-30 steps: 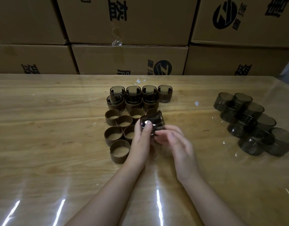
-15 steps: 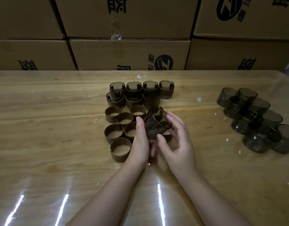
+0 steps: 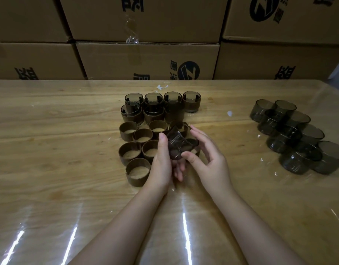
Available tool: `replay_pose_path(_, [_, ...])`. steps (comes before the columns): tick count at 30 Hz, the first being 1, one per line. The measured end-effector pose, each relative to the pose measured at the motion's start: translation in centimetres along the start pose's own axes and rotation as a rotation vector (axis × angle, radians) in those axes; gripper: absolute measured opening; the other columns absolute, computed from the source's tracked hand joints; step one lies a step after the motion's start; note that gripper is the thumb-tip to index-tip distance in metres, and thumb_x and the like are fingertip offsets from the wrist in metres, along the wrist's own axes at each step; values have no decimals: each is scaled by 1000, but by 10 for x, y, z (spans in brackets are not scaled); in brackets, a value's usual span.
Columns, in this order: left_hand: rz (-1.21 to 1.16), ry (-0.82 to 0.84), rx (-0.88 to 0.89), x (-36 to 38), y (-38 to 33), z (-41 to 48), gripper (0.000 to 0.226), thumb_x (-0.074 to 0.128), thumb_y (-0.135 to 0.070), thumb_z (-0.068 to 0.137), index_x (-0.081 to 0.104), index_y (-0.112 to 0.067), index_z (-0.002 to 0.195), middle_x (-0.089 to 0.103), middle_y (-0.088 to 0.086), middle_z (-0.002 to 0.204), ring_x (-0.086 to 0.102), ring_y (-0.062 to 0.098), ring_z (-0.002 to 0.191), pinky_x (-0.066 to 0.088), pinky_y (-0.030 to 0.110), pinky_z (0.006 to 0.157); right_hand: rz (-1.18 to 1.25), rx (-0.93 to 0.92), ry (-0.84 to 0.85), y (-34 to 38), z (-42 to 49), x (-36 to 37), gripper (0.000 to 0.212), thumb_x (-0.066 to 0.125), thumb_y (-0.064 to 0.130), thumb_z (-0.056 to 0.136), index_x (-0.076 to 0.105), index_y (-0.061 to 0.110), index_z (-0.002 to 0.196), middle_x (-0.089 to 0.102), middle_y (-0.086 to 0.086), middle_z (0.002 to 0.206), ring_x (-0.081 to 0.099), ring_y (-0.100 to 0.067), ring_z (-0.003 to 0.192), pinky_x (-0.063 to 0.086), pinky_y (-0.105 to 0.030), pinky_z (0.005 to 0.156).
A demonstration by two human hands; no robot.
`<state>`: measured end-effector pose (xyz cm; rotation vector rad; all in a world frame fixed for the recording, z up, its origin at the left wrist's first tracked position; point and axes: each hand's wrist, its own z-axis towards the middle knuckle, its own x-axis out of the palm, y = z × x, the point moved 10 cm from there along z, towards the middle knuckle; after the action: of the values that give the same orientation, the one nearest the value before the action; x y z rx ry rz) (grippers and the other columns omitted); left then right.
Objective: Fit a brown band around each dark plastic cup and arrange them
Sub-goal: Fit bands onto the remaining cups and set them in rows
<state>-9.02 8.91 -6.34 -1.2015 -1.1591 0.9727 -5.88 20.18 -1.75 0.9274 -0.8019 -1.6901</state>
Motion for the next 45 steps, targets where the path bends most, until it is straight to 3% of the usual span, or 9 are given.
replay_pose_path(8, [5,-70,181,-4,-19,-2,66,24,-77,82,72,-32,76,59,2,51,53,13,38,40,20,39,4,-16,-20,-2,0,0,43,62,35,83,56,31,126,51,12,142,43,-5,135,38,-42,112])
replay_pose_path(15, [10,-115,277,-8,-30,-3,110,39,-93,65,53,6,111,59,4,59,54,14,41,40,19,39,22,2,-16,-4,0,-1,34,64,18,87,60,28,119,53,11,140,46,-7,132,39,-46,110])
replay_pose_path(19, [16,-140,275,-12,-24,1,93,39,-72,75,48,10,119,57,14,68,53,15,43,40,19,41,24,1,-26,-3,0,0,31,63,13,88,59,28,115,54,6,139,47,-10,132,40,-47,109])
replay_pose_path(23, [2,-166,255,-14,-18,1,77,42,-67,73,48,-5,118,61,11,75,56,11,47,42,18,43,35,4,-32,-1,0,2,31,61,21,86,56,36,113,53,7,139,48,-10,131,40,-47,109])
replay_pose_path(26, [-3,-201,247,-17,-14,0,55,52,-65,73,47,-25,110,65,-6,81,61,1,58,45,15,49,58,-7,-34,1,-2,2,34,65,28,83,56,35,114,52,8,140,46,-12,133,40,-48,109])
replay_pose_path(31, [27,-231,272,-19,-18,-2,63,58,-53,78,39,-16,126,65,-14,93,62,-2,78,49,19,65,53,-33,-23,3,-2,4,40,63,33,82,54,34,120,49,9,141,45,-13,133,40,-46,109])
replay_pose_path(36, [44,-181,282,-12,-21,-4,80,62,-45,73,28,-13,138,62,5,117,64,14,98,50,34,81,151,-1,-33,-1,-2,1,36,59,32,84,56,30,120,50,6,140,46,-13,133,39,-41,110])
replay_pose_path(40, [88,-184,297,-9,-24,-4,70,71,-37,72,28,-25,126,60,1,113,65,-1,94,53,20,81,261,30,-40,-4,-1,-1,38,58,28,84,58,21,122,51,-1,140,45,-13,133,38,-29,107])
replay_pose_path(45, [167,-195,345,-9,-29,-5,72,81,-39,68,31,-31,119,58,9,113,67,13,93,54,25,78,315,29,-6,-2,-2,2,47,54,15,90,49,13,137,50,-5,144,42,-19,138,34,-48,113])
